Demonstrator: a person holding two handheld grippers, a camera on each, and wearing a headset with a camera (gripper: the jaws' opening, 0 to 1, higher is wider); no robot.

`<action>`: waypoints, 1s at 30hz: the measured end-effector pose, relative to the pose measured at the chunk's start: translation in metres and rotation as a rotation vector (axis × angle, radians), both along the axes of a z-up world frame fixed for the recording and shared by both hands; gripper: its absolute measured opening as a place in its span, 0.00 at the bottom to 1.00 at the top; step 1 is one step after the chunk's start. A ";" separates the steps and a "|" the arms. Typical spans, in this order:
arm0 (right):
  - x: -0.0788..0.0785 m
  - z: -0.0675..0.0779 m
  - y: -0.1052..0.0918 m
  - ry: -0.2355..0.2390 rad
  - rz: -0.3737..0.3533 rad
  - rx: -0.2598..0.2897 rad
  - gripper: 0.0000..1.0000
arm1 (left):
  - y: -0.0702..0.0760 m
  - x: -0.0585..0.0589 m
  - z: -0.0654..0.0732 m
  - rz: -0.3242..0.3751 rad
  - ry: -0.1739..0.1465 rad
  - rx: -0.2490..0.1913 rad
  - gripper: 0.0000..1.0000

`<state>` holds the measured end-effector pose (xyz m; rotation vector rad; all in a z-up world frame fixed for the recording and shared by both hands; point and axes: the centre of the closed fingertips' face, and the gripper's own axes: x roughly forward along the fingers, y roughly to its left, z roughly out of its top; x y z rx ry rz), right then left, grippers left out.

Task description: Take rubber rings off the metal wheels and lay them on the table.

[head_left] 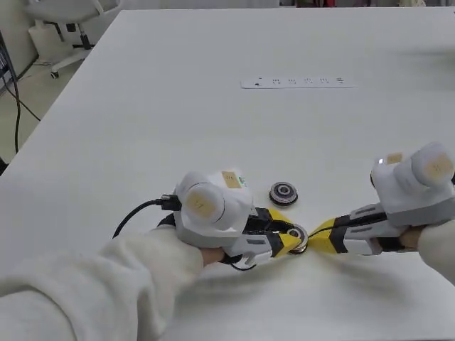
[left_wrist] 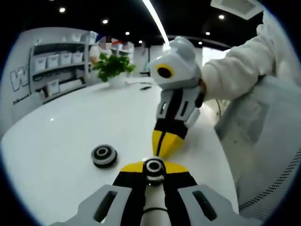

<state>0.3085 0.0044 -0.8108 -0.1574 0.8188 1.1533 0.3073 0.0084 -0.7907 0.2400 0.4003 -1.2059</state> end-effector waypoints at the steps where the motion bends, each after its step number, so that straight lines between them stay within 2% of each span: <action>1: 0.000 0.001 0.000 0.010 -0.010 0.004 0.00 | 0.000 0.000 0.000 0.000 0.001 -0.001 0.14; 7: 0.002 0.006 -0.004 0.074 -0.078 0.047 0.00 | 0.000 -0.001 0.000 -0.003 0.001 -0.002 0.14; 10: 0.000 0.010 -0.003 0.160 -0.137 0.086 0.00 | 0.000 -0.001 0.000 -0.005 -0.004 0.000 0.14; 12: 0.001 0.011 -0.004 0.188 -0.158 0.098 0.00 | 0.000 -0.001 0.000 -0.006 -0.006 0.000 0.14; 19: 0.000 0.015 -0.003 0.228 -0.180 0.121 0.00 | 0.000 -0.001 0.000 -0.012 -0.015 0.000 0.14; 26: -0.003 0.018 0.000 0.220 -0.167 0.114 0.00 | -0.001 -0.001 0.000 -0.004 -0.013 -0.023 0.14; 30: -0.005 0.018 0.002 0.209 -0.147 0.103 0.00 | -0.001 -0.001 0.000 -0.009 -0.015 -0.015 0.14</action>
